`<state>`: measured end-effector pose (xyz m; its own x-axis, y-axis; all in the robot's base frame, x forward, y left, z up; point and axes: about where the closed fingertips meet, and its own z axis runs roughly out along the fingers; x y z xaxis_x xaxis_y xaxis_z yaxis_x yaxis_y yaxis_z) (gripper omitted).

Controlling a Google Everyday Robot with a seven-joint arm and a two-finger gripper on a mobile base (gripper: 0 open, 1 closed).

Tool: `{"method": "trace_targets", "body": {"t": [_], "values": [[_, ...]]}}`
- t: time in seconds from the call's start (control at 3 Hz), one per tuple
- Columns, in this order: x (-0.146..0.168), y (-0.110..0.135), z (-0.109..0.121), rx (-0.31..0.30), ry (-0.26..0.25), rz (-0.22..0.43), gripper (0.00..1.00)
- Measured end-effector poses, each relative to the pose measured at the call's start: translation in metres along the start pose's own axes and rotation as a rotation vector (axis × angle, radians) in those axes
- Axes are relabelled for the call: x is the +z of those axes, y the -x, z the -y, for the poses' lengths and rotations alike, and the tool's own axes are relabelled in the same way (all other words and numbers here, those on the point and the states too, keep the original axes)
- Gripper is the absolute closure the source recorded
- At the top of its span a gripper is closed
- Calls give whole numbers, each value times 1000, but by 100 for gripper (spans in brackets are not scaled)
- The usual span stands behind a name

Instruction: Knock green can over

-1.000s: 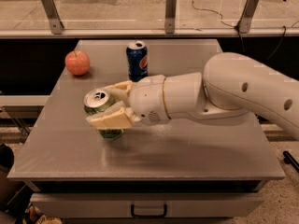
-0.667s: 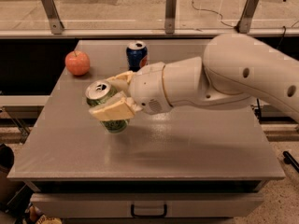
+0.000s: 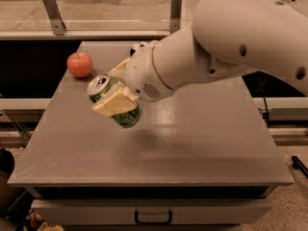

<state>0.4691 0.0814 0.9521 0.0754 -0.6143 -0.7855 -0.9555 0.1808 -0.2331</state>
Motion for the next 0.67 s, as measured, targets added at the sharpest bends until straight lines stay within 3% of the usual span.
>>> {"method": "trace_targets", "body": {"t": [0.33, 0.67], "values": [[0, 1, -9, -12, 20, -133, 100], [8, -18, -13, 10, 45, -290, 100]]}}
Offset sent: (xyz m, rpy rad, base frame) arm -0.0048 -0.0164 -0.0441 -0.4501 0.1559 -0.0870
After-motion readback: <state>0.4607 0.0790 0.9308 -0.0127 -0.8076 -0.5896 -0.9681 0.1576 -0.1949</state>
